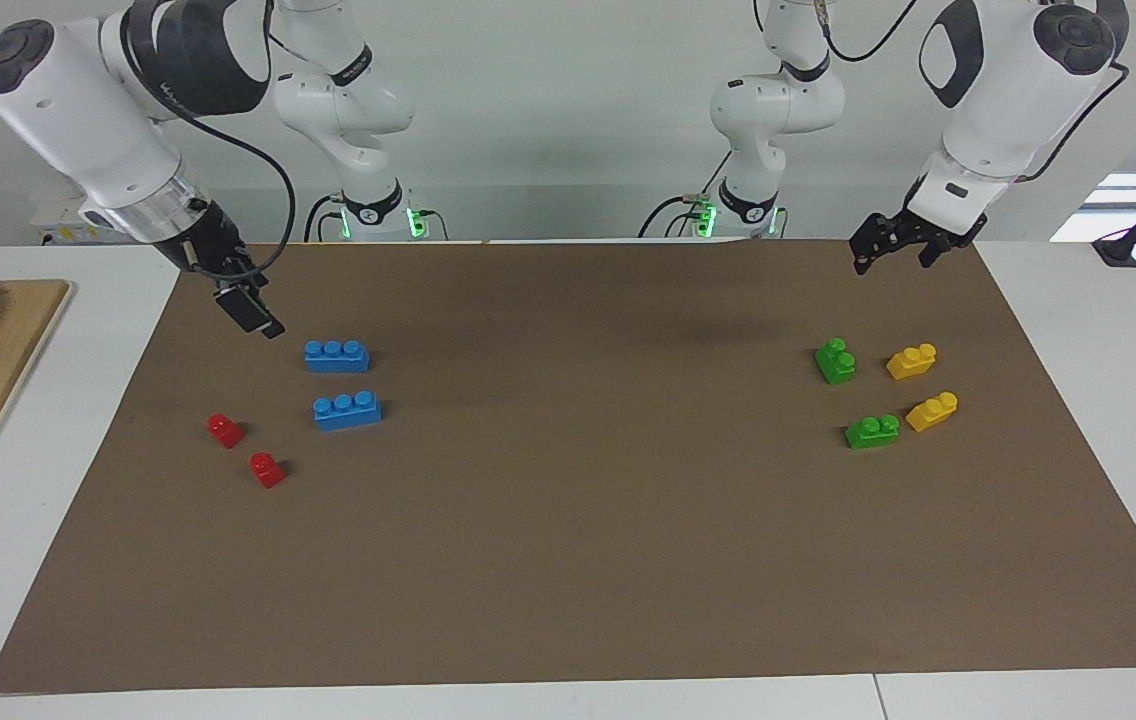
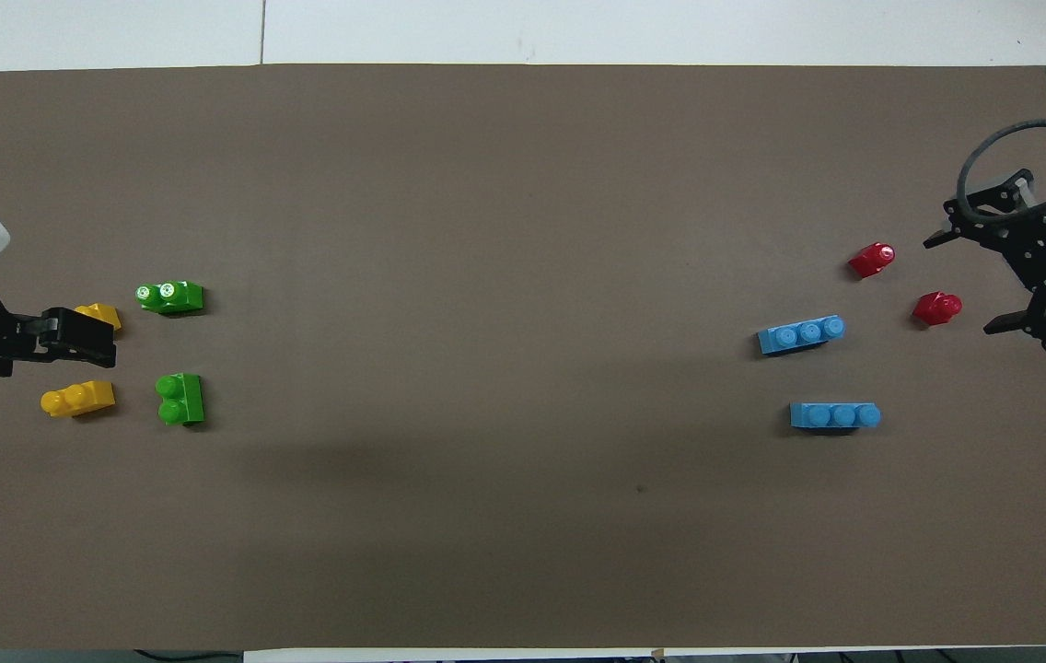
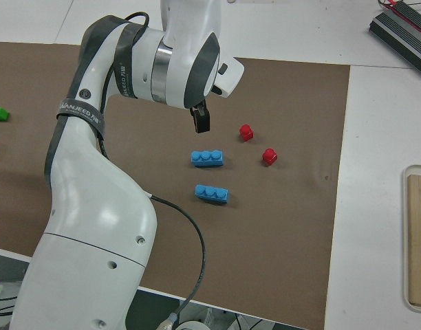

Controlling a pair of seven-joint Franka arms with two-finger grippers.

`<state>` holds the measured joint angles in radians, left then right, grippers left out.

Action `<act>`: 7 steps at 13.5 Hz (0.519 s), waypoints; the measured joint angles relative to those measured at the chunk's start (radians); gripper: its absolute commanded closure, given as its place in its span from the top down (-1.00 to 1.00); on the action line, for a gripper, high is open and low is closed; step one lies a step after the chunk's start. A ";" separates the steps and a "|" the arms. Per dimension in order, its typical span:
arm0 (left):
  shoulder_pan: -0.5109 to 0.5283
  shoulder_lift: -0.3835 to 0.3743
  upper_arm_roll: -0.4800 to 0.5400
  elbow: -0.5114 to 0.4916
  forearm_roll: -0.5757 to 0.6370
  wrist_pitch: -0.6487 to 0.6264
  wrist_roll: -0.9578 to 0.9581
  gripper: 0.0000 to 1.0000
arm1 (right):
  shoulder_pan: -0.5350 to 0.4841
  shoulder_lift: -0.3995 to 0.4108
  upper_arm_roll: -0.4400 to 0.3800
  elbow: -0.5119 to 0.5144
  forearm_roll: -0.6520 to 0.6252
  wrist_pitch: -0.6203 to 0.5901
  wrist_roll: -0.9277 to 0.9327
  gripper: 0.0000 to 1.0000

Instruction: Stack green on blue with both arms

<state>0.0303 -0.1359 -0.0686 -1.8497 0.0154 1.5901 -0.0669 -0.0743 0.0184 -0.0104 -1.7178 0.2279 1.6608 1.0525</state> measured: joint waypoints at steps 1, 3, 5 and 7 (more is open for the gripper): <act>0.006 -0.011 0.000 -0.021 0.000 0.014 0.000 1.00 | -0.015 0.016 -0.001 -0.004 0.021 0.000 0.007 1.00; 0.010 -0.032 0.000 -0.060 0.000 0.028 0.000 1.00 | -0.041 0.055 -0.002 -0.011 0.049 0.000 0.008 1.00; 0.010 -0.046 0.000 -0.083 0.000 0.033 0.000 1.00 | -0.055 0.094 -0.003 -0.013 0.062 0.000 0.008 1.00; 0.013 -0.068 0.000 -0.131 0.000 0.053 0.000 1.00 | -0.060 0.125 -0.003 -0.015 0.071 0.000 0.008 1.00</act>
<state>0.0431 -0.2038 -0.0689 -1.9807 0.0154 1.6431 -0.0668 -0.1339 0.1434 -0.0135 -1.7331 0.2993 1.6610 1.0609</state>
